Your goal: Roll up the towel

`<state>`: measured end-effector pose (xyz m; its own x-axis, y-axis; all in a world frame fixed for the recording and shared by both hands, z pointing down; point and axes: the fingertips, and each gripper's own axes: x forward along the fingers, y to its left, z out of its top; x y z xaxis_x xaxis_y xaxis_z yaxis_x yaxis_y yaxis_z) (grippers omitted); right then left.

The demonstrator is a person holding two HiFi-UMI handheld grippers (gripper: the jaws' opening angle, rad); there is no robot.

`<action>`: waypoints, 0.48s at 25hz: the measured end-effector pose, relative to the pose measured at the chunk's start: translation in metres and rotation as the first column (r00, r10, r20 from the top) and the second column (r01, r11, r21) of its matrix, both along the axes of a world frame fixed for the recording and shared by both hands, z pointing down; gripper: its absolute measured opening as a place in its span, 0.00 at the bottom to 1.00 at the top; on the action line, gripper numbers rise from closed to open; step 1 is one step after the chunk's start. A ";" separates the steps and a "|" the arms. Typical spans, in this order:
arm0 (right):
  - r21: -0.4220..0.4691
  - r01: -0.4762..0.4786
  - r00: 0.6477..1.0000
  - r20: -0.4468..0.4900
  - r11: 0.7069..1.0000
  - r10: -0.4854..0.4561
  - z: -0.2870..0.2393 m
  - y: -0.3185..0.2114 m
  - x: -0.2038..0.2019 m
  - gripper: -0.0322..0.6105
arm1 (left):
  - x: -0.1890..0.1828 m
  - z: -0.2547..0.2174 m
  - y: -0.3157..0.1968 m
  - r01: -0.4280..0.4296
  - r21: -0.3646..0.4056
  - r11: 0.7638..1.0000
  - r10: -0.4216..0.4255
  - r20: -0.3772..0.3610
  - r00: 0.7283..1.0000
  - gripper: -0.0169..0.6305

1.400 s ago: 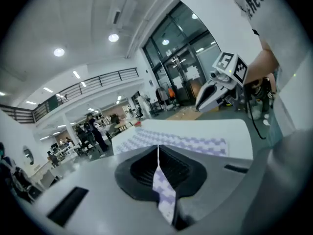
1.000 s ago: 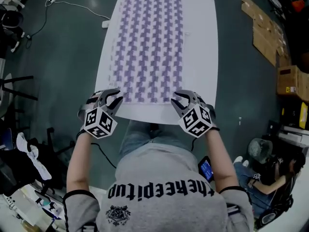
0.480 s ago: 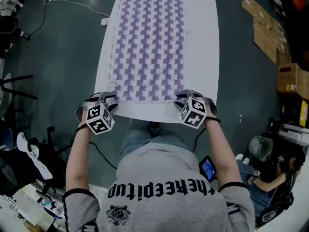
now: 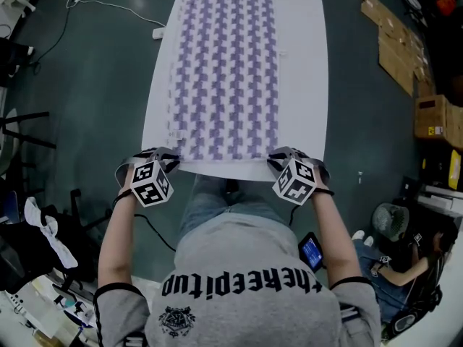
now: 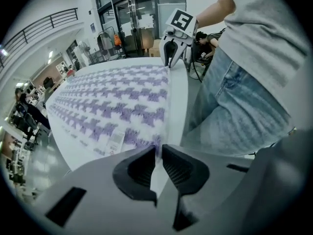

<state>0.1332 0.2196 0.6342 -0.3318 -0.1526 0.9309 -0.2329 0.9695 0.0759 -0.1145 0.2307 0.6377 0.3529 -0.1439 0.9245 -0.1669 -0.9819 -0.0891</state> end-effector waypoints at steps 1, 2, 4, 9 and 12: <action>-0.018 0.001 1.000 0.002 1.000 -0.001 0.000 0.001 0.002 0.11 | 0.002 0.001 0.002 -0.016 -0.030 0.999 0.016 -0.008 1.000 0.11; -0.041 0.004 1.000 0.005 0.999 -0.004 0.000 0.001 0.004 0.11 | 0.004 0.002 0.003 -0.028 -0.062 0.998 0.027 -0.019 0.999 0.11; -0.088 0.006 1.000 0.009 0.996 -0.005 0.001 -0.002 0.005 0.11 | 0.005 0.004 0.001 -0.038 -0.123 0.992 0.032 -0.047 0.998 0.11; -0.097 -0.061 0.997 0.041 0.993 0.066 -0.017 -0.026 0.003 0.11 | 0.002 -0.015 -0.023 0.040 -0.182 0.982 -0.067 -0.143 0.987 0.11; -0.053 -0.105 0.991 0.073 0.993 0.108 -0.032 -0.030 0.002 0.07 | 0.004 -0.030 -0.026 0.079 -0.169 0.982 -0.111 -0.191 0.975 0.11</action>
<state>0.1350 0.1891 0.6023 -0.3858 -0.1454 0.9110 -0.3383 0.9410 0.0069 -0.1101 0.2051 0.6078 0.5241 -0.0421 0.8506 -0.2584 -0.9596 0.1117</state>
